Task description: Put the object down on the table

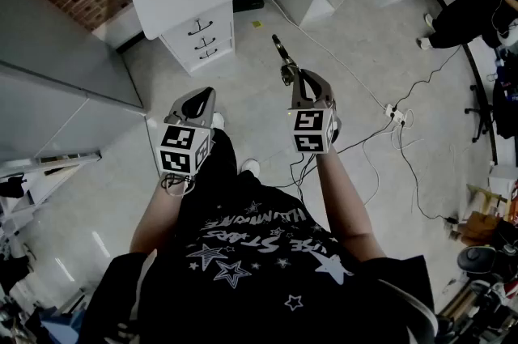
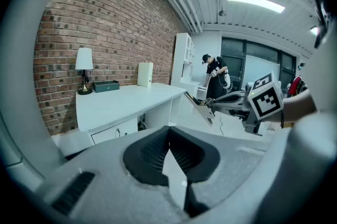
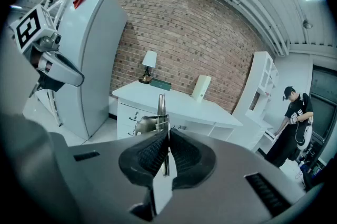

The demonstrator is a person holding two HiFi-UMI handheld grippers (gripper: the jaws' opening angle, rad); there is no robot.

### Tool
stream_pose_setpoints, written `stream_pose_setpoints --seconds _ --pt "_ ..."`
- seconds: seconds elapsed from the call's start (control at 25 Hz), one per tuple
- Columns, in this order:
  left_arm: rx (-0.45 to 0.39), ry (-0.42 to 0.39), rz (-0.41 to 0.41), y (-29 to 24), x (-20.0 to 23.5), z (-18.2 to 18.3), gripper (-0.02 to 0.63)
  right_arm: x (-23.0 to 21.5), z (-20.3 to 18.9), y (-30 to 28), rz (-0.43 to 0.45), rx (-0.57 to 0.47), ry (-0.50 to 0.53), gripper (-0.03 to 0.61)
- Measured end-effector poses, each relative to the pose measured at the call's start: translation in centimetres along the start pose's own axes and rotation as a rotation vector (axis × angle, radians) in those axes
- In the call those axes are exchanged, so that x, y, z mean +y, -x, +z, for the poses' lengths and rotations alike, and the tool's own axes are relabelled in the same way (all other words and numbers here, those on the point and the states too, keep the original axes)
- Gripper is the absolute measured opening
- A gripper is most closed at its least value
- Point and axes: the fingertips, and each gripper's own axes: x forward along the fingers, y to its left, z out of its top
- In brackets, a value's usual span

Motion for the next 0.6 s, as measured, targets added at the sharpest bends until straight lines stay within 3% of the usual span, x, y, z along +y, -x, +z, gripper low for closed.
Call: stream_pose_setpoints --seconds 0.6 --pt "-0.018 -0.013 0.004 0.7 -1.6 0.2 0.02 -0.5 -0.8 2.1 0.0 -0.011 -0.029 0.014"
